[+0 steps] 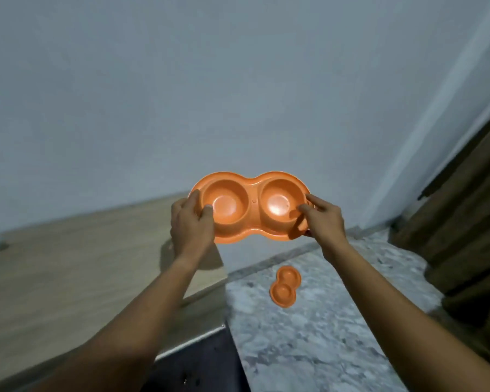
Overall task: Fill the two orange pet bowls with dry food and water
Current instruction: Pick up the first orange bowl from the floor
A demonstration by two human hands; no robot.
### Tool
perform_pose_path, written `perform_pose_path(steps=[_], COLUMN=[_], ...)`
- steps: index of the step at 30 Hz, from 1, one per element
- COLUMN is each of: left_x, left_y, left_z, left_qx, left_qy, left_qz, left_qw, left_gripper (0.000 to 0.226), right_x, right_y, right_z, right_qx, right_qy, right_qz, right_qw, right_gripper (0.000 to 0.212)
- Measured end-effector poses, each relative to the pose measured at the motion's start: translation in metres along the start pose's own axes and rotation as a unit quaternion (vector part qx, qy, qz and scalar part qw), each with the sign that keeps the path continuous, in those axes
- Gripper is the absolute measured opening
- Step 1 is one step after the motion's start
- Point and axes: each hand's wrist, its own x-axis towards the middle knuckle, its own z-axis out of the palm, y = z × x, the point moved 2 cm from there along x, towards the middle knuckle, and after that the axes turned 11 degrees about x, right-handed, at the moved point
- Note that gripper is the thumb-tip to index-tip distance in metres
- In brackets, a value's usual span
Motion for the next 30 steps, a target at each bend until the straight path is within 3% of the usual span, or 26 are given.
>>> perform_pose_path(steps=[7,17,22,30], left_x=[-0.009,-0.053,-0.031,0.037], left_y=[-0.084,-0.277,-0.378,-0.51], left_z=[-0.172,-0.379,-0.453,-0.518], left_qx=[0.035,0.027,0.031,0.099], left_qy=[0.024,0.074,0.072,0.0], left_qz=[-0.067,-0.224,-0.234,-0.261], left_qw=[0.997,0.971,0.969,0.96], left_gripper=[0.048,0.055,0.048,0.055], right_x=[-0.098,-0.273,-0.338,-0.405], right_y=[-0.014,0.008,0.036,0.078], right_z=[0.12,0.319,0.423,0.57], right_qx=[0.005,-0.045,-0.078,-0.15], right_qy=[-0.151,-0.367,-0.377,-0.294], right_qz=[-0.007,0.002,0.008,0.063], right_qw=[0.989,0.929,0.923,0.942], right_gripper=[0.053,0.067,0.064,0.059])
